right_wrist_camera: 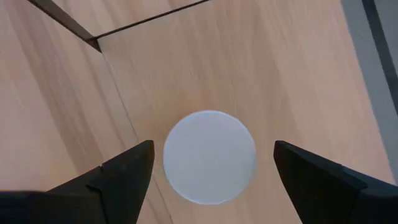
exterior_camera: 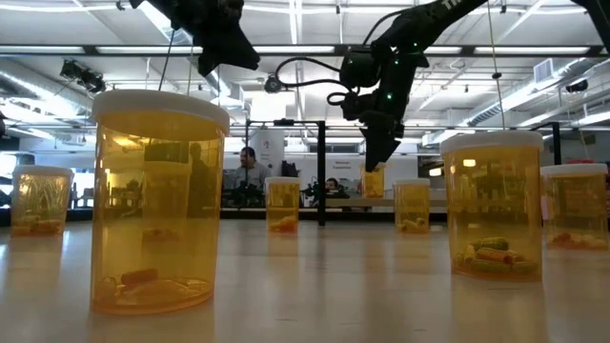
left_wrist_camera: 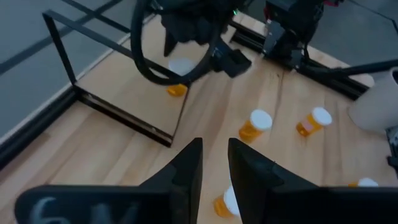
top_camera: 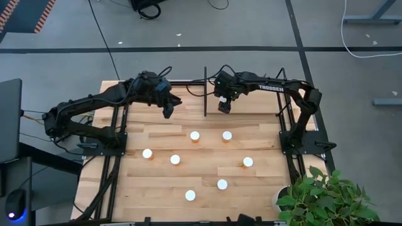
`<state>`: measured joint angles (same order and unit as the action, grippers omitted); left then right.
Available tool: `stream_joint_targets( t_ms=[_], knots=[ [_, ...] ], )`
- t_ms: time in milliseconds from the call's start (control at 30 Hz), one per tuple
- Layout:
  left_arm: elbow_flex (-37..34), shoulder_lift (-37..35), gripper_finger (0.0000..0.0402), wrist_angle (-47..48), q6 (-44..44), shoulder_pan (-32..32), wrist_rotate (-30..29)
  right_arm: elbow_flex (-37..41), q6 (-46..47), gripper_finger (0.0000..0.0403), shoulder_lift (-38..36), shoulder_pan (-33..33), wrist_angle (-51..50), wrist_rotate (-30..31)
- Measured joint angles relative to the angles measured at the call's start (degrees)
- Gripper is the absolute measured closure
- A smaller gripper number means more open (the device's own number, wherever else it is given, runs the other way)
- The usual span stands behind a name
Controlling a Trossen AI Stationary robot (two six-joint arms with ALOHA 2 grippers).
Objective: Pick and place medicine bottles onto shelf by color
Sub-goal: Put the orange pill bottle on the shelf
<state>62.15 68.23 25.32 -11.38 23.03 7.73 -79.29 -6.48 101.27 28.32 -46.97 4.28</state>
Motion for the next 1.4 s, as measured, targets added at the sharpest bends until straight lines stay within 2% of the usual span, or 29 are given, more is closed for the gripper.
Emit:
stream_joint_targets(
  t_ms=[200, 533, 633, 900, 1167, 1400],
  knots=[
    [0.0, 0.0, 0.0326, -1.33, -1.09, 0.0, -0.09, 0.0, 0.8, 0.0078, 0.0, 0.09, 0.47, 0.5],
    [0.0, 0.0, 0.0324, -1.33, -1.49, 0.0, -0.17, 0.0, 2.73, 0.0167, 0.0, -0.39, 0.45, -1.54],
    [0.0, 0.0, 0.0327, -1.33, -1.46, 0.0, -0.17, 0.0, 3.98, 0.0183, 0.0, -0.37, 0.46, -1.78],
    [0.0, 0.0, 0.0326, -1.31, -1.44, -0.02, -0.17, 0.02, 6.77, 0.0164, -0.02, -1.3, 3.69, -3.13],
    [0.0, 0.0, 0.0332, -1.31, -1.44, 0.0, -0.17, 0.02, 6.95, 0.0177, -0.02, -3.06, 5.58, -2.94],
    [0.0, 0.0, 0.0325, -1.29, -1.49, 0.0, -0.17, 0.02, 8.74, 0.0164, -0.02, -3.01, 8.45, -2.62]
  ],
)
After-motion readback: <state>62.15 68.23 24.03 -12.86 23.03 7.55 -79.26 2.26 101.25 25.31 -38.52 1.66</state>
